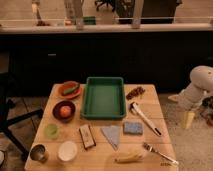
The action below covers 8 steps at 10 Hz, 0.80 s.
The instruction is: Place brush in tray
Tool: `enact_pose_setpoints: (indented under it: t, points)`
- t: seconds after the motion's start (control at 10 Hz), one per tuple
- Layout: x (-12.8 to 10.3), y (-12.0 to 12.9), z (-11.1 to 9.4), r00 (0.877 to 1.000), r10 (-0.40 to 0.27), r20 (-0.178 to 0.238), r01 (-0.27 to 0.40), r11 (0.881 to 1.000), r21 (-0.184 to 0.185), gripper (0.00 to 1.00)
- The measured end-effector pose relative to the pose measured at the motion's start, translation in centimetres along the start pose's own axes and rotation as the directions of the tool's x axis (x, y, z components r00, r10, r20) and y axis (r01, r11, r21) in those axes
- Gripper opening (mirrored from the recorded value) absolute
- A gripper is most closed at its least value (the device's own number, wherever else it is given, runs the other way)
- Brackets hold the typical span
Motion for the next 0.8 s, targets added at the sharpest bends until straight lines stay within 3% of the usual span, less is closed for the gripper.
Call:
enact_pose_setpoints:
  t: [0.2,0.4,0.7,0.8]
  points:
    - [0.0,0.0,0.0,1.000,0.004,0.000,-0.004,1.000,-0.003,1.00]
    - [0.7,0.2,0.5,0.997,0.073,-0.003,-0.073,0.997,-0.016,1.00]
    - [1.5,0.5,1.8,0.973,0.229,-0.007,-0.229,0.973,-0.013,1.00]
    - [1.5,0.6,2.0,0.968,0.250,-0.004,-0.250,0.968,-0.006,1.00]
